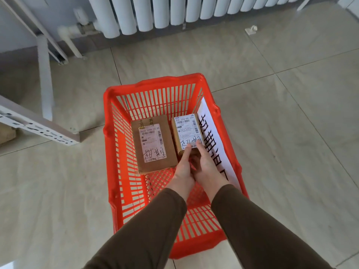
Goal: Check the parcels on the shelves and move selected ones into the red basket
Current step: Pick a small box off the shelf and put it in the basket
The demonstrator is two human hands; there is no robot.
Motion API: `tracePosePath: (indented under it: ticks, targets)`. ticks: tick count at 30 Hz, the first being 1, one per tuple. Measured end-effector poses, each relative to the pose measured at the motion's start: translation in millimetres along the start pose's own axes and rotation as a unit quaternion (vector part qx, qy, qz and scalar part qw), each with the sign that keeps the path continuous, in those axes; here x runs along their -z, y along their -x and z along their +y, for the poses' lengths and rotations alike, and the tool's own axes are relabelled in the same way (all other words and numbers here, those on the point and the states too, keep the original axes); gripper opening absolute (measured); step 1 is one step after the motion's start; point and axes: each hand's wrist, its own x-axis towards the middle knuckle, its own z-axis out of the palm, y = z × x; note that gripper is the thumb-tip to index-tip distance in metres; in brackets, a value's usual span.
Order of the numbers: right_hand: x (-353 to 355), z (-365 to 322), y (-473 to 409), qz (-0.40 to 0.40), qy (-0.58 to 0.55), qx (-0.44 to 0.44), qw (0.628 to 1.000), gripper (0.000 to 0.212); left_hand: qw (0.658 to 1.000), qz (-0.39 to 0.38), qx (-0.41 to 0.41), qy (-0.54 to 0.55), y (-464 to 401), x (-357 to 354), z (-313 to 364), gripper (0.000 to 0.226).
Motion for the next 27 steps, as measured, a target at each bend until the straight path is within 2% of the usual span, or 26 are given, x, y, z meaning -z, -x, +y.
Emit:
tracePosePath:
  ticks: [5,16,20,25,27]
  targets:
    - [-2.7,7.6,-33.0,0.012,-0.022,-0.004,1.0,0.038,0.999,0.009,-0.026,-0.022,-26.2,7.7,-0.8,0.061]
    - [-10.1,12.0,-61.5,0.016,0.025,0.015,0.999,0.042,0.992,0.095,-0.055,-0.054,-50.1,12.6,0.7,0.085]
    - [-13.3,10.7,-63.8,0.037,0.055,0.041,0.997,0.049,0.991,0.101,-0.045,-0.073,-44.8,7.4,6.9,0.063]
    - [-9.8,5.2,-52.9,0.043,0.053,0.034,0.997,0.042,0.993,0.085,-0.037,-0.076,-40.8,7.7,1.9,0.07]
    - [-6.4,4.5,-43.6,0.039,0.055,0.028,0.997,0.037,0.992,0.081,-0.032,-0.094,-35.3,8.6,-0.5,0.066]
